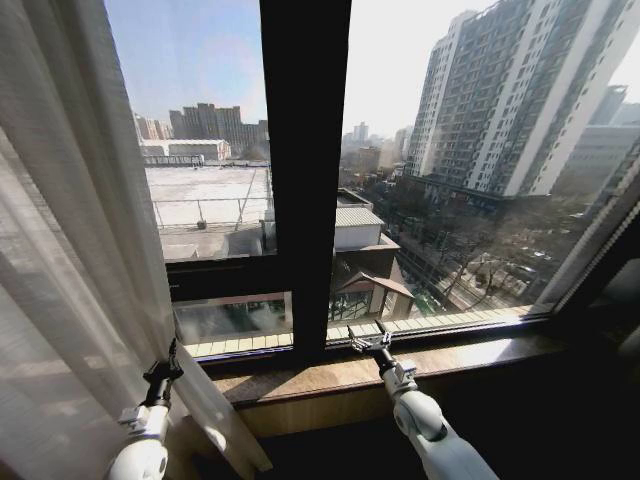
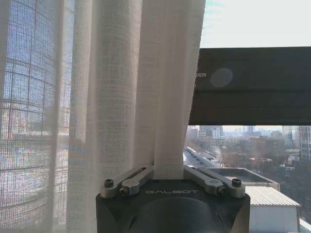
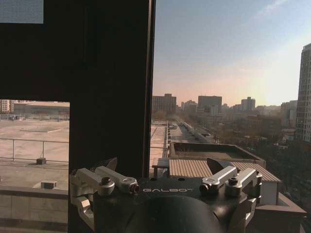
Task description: Open the curtains by pulling them apart, changing their state from closed to fully open.
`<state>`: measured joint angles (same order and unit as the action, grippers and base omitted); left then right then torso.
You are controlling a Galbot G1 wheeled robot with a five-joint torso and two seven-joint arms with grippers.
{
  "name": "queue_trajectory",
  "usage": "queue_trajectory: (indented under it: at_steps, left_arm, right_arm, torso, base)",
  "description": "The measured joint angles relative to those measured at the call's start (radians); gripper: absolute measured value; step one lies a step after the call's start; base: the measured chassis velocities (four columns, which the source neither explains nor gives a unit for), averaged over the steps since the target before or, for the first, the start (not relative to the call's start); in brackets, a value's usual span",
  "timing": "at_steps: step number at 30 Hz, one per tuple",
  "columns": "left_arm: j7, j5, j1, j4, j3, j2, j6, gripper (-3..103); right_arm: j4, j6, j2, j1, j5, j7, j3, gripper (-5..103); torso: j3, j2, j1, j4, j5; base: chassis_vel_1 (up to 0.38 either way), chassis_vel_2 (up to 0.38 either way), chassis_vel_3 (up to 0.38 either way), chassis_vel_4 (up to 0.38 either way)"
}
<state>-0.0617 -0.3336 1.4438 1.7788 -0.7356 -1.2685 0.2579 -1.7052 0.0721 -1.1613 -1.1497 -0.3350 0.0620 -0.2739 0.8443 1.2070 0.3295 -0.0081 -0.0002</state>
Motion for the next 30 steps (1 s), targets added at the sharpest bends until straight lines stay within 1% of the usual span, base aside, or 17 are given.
queue_trajectory:
  at_steps: [7, 12, 14, 16, 19, 23, 24, 26, 30]
  left_arm:
    - [-0.003, 0.010, 0.020, 0.014, -0.015, -0.008, 0.008, 0]
    - [-0.003, 0.014, 0.034, 0.017, -0.027, -0.011, 0.020, 0]
    - [-0.004, 0.019, 0.040, 0.017, -0.034, -0.012, 0.029, 0]
    - [-0.005, 0.020, 0.044, 0.018, -0.036, -0.013, 0.031, 0]
    - [-0.006, 0.020, 0.048, 0.018, -0.038, -0.014, 0.035, 0]
    - [-0.006, 0.022, 0.052, 0.018, -0.038, -0.016, 0.039, 0]
    - [-0.006, 0.023, 0.054, 0.017, -0.038, -0.016, 0.041, 0]
    - [-0.007, 0.023, 0.056, 0.017, -0.038, -0.017, 0.043, 0]
    - [-0.007, 0.023, 0.059, 0.018, -0.039, -0.017, 0.048, 0]
  right_arm:
    - [0.000, 0.000, 0.000, 0.000, 0.000, 0.000, 0.000, 100]
    - [0.000, 0.000, 0.000, 0.000, 0.000, 0.000, 0.000, 100]
    - [0.000, 0.000, 0.000, 0.000, 0.000, 0.000, 0.000, 100]
    - [0.000, 0.000, 0.000, 0.000, 0.000, 0.000, 0.000, 100]
    - [0.000, 0.000, 0.000, 0.000, 0.000, 0.000, 0.000, 100]
    - [0.000, 0.000, 0.000, 0.000, 0.000, 0.000, 0.000, 100]
    - [0.000, 0.000, 0.000, 0.000, 0.000, 0.000, 0.000, 100]
    - [0.000, 0.000, 0.000, 0.000, 0.000, 0.000, 0.000, 100]
    - [0.000, 0.000, 0.000, 0.000, 0.000, 0.000, -0.001, 100]
  torso:
    - [0.000, 0.000, 0.000, 0.0000, -0.0001]
    - [0.000, 0.000, 0.000, -0.0001, 0.0006]
    - [0.000, 0.000, -0.001, 0.0005, -0.0003]
    - [0.000, 0.000, -0.001, 0.0003, -0.0005]
    - [0.000, 0.001, -0.001, 0.0001, -0.0008]
    - [0.000, 0.000, 0.000, 0.0003, -0.0008]
    - [0.000, 0.000, 0.000, 0.0002, 0.0005]
    - [0.000, 0.000, 0.000, 0.0000, 0.0009]
    - [0.000, 0.000, 0.001, -0.0003, 0.0001]
  base:
    - [0.400, 0.222, -0.392, -0.240]
    - [0.442, 0.177, -0.439, -0.177]
    - [0.342, 0.185, -0.341, -0.155]
    - [0.205, 0.185, -0.245, -0.150]
    - [0.094, 0.089, -0.166, -0.144]
    - [0.018, 0.016, 0.004, -0.028]
    - [0.000, 0.000, 0.000, 0.000]
    - [-0.042, -0.024, 0.078, 0.029]
    - [-0.072, -0.049, 0.076, 0.025]
